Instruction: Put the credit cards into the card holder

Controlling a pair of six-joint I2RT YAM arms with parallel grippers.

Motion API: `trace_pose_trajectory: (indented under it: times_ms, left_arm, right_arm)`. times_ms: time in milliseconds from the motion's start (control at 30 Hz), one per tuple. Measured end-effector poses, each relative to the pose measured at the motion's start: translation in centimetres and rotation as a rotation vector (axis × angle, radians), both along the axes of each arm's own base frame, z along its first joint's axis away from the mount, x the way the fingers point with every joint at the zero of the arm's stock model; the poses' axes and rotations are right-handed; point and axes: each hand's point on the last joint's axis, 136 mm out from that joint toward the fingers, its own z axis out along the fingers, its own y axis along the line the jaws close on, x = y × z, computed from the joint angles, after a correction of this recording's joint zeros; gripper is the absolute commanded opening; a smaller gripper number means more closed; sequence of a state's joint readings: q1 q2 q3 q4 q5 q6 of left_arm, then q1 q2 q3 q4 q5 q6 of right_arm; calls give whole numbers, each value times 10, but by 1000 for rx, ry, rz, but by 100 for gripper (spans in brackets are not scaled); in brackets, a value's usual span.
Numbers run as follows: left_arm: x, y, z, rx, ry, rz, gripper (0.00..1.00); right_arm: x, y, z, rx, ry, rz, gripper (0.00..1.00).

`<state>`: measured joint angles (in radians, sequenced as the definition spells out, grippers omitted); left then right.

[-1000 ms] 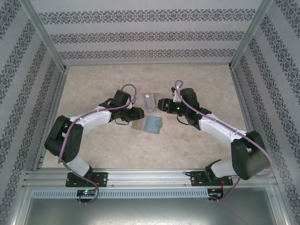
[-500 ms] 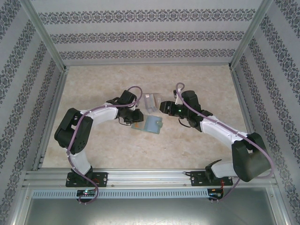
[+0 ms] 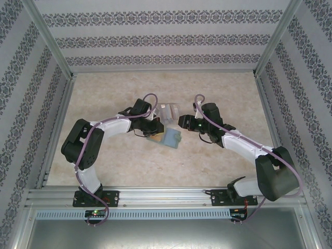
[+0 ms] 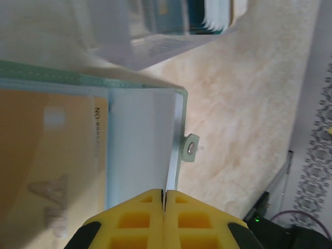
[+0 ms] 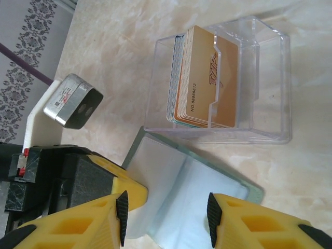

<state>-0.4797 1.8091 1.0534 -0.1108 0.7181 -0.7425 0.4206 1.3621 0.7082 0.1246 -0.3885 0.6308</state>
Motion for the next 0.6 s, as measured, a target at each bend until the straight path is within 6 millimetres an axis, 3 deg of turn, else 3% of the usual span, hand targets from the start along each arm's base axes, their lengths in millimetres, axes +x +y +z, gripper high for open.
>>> trace_pose_trajectory:
  times_ms: [333, 600]
  left_arm:
    - [-7, -7, -17, -19, 46, -15, 4]
    - [-13, 10, -41, 16, 89, 8, 5]
  right_arm:
    - [0, 0, -4, 0, -4, 1, 47]
    - [0, 2, -23, -20, 31, 9, 47]
